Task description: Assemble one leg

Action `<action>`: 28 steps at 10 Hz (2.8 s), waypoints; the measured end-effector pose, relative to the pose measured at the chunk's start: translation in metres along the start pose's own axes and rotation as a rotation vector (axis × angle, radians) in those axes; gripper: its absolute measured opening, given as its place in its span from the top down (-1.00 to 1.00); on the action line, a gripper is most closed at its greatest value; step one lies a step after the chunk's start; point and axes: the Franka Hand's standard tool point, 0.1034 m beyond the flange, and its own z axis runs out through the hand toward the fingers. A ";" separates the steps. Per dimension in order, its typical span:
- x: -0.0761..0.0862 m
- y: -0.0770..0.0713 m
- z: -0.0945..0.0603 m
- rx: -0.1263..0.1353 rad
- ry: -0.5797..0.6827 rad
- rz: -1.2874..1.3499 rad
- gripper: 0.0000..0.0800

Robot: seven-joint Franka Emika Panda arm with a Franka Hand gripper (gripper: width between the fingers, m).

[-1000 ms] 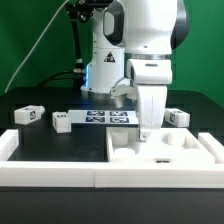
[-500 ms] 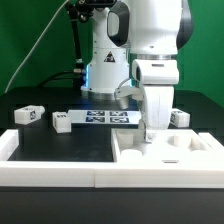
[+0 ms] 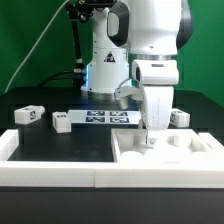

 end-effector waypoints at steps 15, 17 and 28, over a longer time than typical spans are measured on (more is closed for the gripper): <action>0.059 -0.063 -0.042 -0.039 0.075 0.915 -0.62; 0.080 -0.070 -0.043 -0.023 0.085 1.076 -0.62; 0.094 -0.111 -0.024 0.392 -0.509 1.104 -0.62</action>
Offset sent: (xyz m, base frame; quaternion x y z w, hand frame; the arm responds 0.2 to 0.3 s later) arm 0.0000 0.0000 0.0000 0.0000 0.0000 0.0000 1.0000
